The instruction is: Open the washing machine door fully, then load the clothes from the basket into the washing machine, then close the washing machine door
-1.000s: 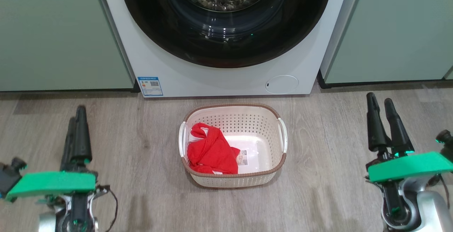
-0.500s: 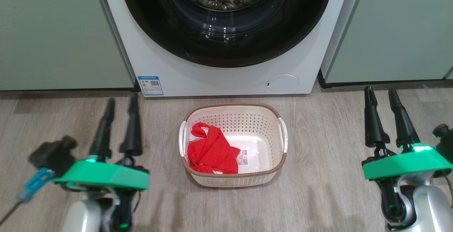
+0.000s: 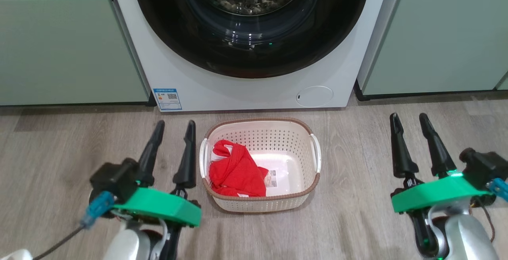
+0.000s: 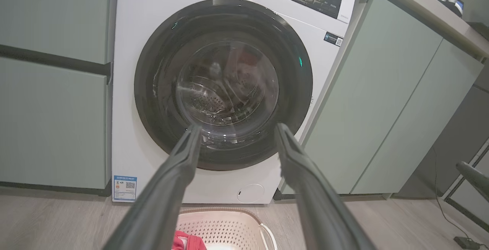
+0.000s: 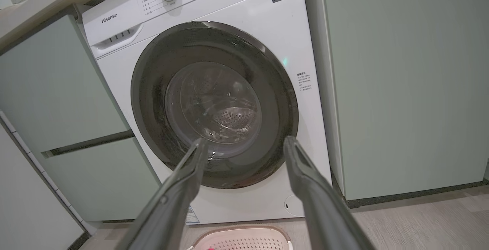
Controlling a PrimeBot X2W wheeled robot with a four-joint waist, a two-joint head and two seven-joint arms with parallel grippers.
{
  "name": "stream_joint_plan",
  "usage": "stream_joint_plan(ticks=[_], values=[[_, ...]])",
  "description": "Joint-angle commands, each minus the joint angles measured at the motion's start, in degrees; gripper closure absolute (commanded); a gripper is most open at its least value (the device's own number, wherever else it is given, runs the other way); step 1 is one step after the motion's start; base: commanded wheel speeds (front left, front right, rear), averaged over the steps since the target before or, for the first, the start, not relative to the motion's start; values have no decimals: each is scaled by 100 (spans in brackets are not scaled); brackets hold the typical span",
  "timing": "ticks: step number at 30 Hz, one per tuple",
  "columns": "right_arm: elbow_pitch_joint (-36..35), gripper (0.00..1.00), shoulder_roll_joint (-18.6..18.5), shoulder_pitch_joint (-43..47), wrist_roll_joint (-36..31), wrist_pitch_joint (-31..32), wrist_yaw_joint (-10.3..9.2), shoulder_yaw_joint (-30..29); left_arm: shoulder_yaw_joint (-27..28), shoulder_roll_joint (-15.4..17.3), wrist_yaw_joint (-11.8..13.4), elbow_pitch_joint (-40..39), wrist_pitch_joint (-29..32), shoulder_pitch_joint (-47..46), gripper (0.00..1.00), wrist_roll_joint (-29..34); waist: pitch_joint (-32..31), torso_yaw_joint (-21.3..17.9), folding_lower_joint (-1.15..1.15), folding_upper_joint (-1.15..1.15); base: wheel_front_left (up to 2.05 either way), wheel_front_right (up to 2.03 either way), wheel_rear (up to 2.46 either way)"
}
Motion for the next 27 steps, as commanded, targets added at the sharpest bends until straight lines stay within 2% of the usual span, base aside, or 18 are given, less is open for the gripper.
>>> stream_joint_plan(ticks=[1,6,12,18,27], values=[[-193,0,-48,-148,-135,-81,0,122,105,46,43,-180,-67,-190,0,147,-7,-6,0,0,0,0,0],[260,0,-38,-150,-289,-183,0,203,-3,67,117,205,-167,-138,0,628,-61,-29,0,0,0,0,0],[489,0,-33,-184,-548,-268,0,231,-106,71,309,386,-251,-154,0,1009,-95,-36,0,0,0,0,0],[639,0,-24,-240,-719,-370,0,288,-191,71,398,606,-351,-142,0,1352,-124,-19,0,0,0,0,0],[943,0,-19,-292,-1168,-541,0,436,-147,66,287,961,-519,-96,0,1609,-161,-26,0,0,0,0,0]])
